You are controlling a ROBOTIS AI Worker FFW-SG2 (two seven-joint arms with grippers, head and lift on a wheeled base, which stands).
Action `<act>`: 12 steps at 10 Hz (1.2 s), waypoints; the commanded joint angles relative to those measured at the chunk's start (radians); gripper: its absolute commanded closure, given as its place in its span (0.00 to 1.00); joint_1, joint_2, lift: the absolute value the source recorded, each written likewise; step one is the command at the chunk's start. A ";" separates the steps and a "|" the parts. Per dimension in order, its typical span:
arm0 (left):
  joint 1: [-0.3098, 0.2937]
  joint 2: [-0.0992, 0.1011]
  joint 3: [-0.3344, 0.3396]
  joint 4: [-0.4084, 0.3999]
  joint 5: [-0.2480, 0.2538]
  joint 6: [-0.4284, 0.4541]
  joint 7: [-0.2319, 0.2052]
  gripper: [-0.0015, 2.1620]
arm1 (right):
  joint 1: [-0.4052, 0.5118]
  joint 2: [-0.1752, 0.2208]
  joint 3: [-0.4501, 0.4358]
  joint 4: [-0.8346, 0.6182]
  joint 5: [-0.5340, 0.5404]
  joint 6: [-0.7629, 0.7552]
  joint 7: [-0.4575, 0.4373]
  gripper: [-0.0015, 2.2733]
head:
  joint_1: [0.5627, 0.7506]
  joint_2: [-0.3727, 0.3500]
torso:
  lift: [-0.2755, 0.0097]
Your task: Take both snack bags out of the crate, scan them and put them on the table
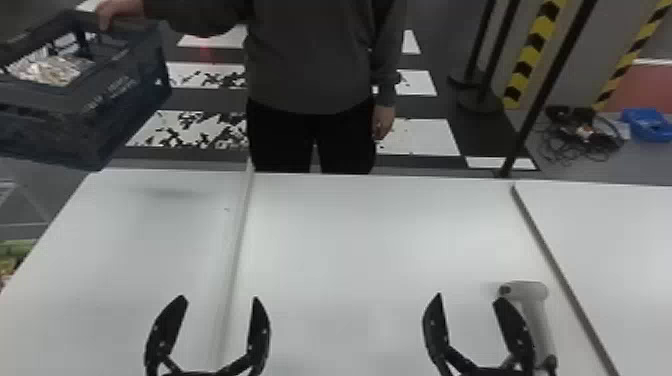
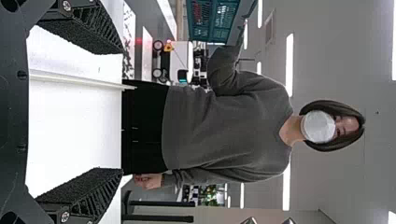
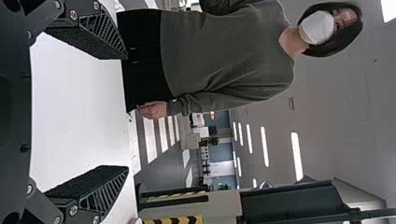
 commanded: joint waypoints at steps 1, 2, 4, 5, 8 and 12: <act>0.000 0.000 0.000 0.000 0.002 -0.001 0.000 0.04 | 0.000 0.001 -0.001 0.000 0.000 0.009 -0.002 0.07 | 0.70 0.48 | 0.64; 0.000 0.000 0.000 0.000 0.002 -0.001 -0.001 0.04 | -0.002 0.001 -0.003 -0.001 0.000 0.013 -0.002 0.07 | 0.70 0.48 | 0.64; 0.000 0.000 0.000 -0.001 0.002 -0.001 -0.005 0.04 | -0.003 0.001 -0.003 -0.001 0.000 0.019 -0.002 0.07 | 0.70 0.48 | 0.64; -0.001 0.000 0.000 -0.001 0.002 -0.001 -0.005 0.04 | -0.003 0.001 -0.003 0.000 0.000 0.022 -0.002 0.07 | 0.70 0.48 | 0.64; -0.001 0.000 0.000 -0.001 0.002 -0.001 -0.006 0.04 | -0.003 0.001 -0.003 -0.001 0.000 0.019 -0.002 0.07 | 0.70 0.48 | 0.64; 0.000 0.000 0.000 -0.003 0.002 -0.004 -0.014 0.04 | -0.003 0.001 -0.004 -0.001 0.000 0.022 -0.002 0.07 | 0.70 0.48 | 0.64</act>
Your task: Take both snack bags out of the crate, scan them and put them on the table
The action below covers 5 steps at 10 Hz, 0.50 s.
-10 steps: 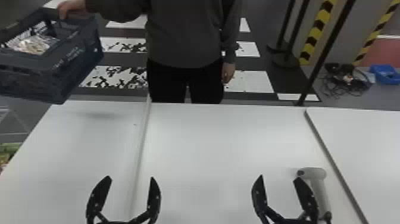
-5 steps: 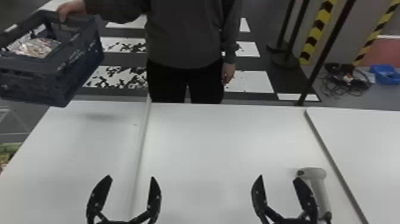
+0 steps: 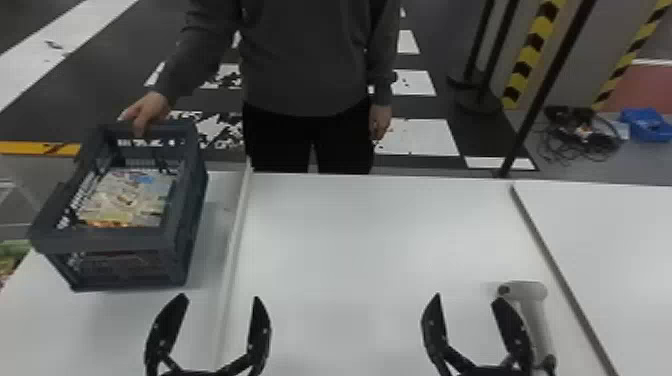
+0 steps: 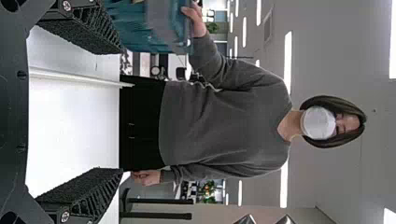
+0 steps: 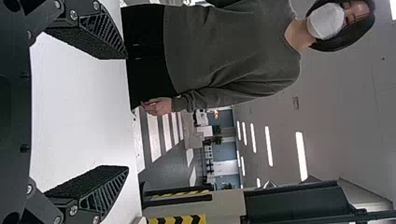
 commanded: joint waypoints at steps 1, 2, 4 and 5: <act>0.001 0.000 0.000 0.000 0.001 -0.002 -0.002 0.04 | 0.000 0.000 -0.001 0.000 -0.002 0.003 0.000 0.07 | 0.70 0.47 | 0.64; -0.001 0.000 0.000 0.000 -0.001 0.001 -0.004 0.04 | -0.002 0.000 -0.001 0.000 -0.002 0.006 0.000 0.07 | 0.70 0.47 | 0.64; -0.002 0.000 0.002 0.000 -0.001 0.001 -0.010 0.04 | -0.005 0.000 -0.001 0.001 -0.005 0.015 -0.002 0.07 | 0.70 0.47 | 0.64; -0.002 0.000 0.002 0.001 0.001 0.001 -0.010 0.04 | -0.005 0.002 -0.002 0.001 -0.005 0.018 -0.002 0.07 | 0.70 0.47 | 0.64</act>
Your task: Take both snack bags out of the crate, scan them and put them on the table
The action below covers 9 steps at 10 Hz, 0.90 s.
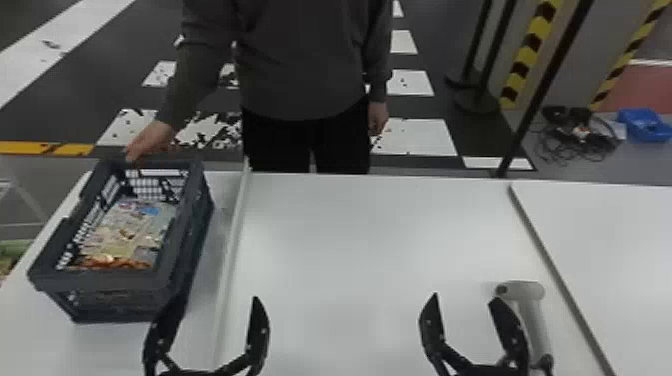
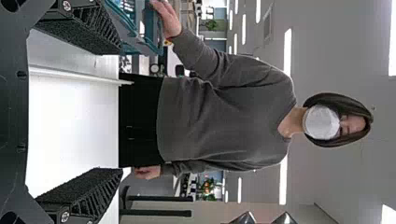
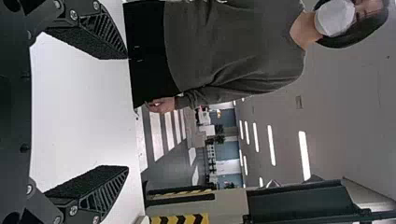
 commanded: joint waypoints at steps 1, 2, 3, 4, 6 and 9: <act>-0.002 -0.002 0.000 0.001 0.001 0.001 -0.001 0.04 | -0.001 -0.001 0.001 0.000 -0.001 0.002 -0.002 0.07 | 0.70 0.47 | 0.64; -0.002 -0.002 0.001 0.000 -0.001 0.001 -0.003 0.04 | -0.001 -0.001 -0.001 0.000 -0.001 0.002 -0.003 0.07 | 0.70 0.47 | 0.64; -0.002 -0.002 0.001 0.000 0.001 0.004 -0.003 0.04 | -0.003 -0.001 0.001 0.000 -0.001 0.005 -0.003 0.07 | 0.70 0.46 | 0.64; 0.000 -0.002 0.000 -0.006 -0.001 0.004 -0.003 0.04 | -0.003 -0.001 -0.001 0.000 -0.001 0.015 -0.003 0.07 | 0.70 0.46 | 0.64; 0.009 0.002 -0.004 -0.074 -0.002 0.034 -0.006 0.04 | -0.003 -0.001 -0.004 0.000 -0.001 0.024 -0.003 0.07 | 0.70 0.46 | 0.64; 0.000 0.006 0.021 -0.235 0.002 0.166 -0.029 0.04 | -0.006 -0.004 -0.001 0.000 -0.008 0.033 -0.003 0.07 | 0.70 0.45 | 0.64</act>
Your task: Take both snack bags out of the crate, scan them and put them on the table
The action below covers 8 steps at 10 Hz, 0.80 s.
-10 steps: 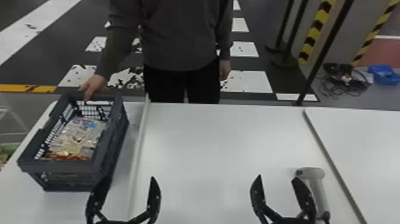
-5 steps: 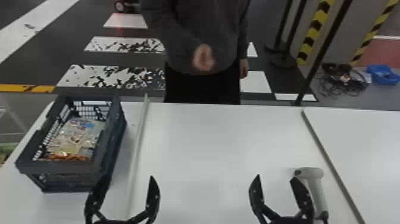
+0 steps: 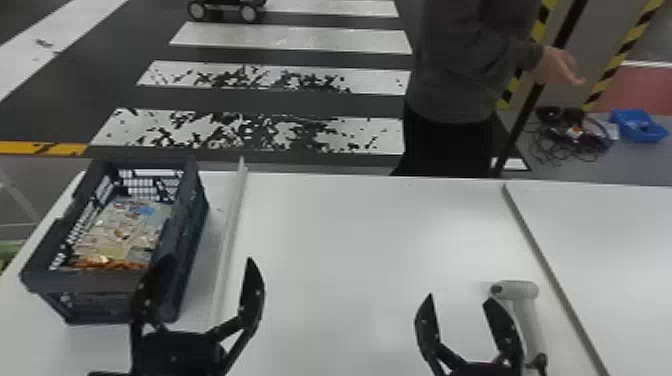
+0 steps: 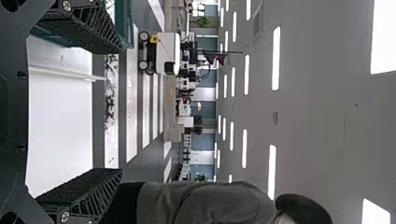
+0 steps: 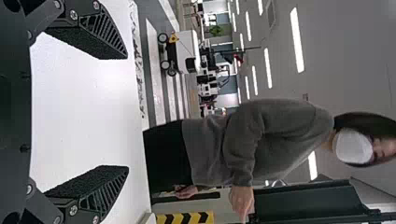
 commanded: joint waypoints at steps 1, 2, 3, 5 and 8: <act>-0.014 -0.002 0.041 -0.067 0.044 0.044 -0.048 0.04 | -0.001 -0.001 0.001 0.000 -0.003 0.004 0.000 0.07 | 0.70 0.45 | 0.64; -0.025 -0.004 0.071 -0.103 0.068 0.065 -0.057 0.04 | -0.002 -0.002 0.003 0.000 -0.003 0.004 0.000 0.07 | 0.70 0.46 | 0.64; -0.034 -0.006 0.100 -0.139 0.091 0.108 -0.070 0.04 | -0.004 -0.004 0.003 0.000 -0.004 0.004 0.000 0.07 | 0.70 0.48 | 0.64; -0.052 -0.007 0.202 -0.193 0.205 0.225 -0.179 0.04 | -0.009 -0.008 0.012 0.000 -0.008 0.010 0.000 0.07 | 0.70 0.54 | 0.64; -0.137 -0.007 0.289 -0.222 0.275 0.418 -0.143 0.04 | -0.009 -0.008 0.018 0.000 -0.008 0.016 0.003 0.07 | 0.70 0.63 | 0.64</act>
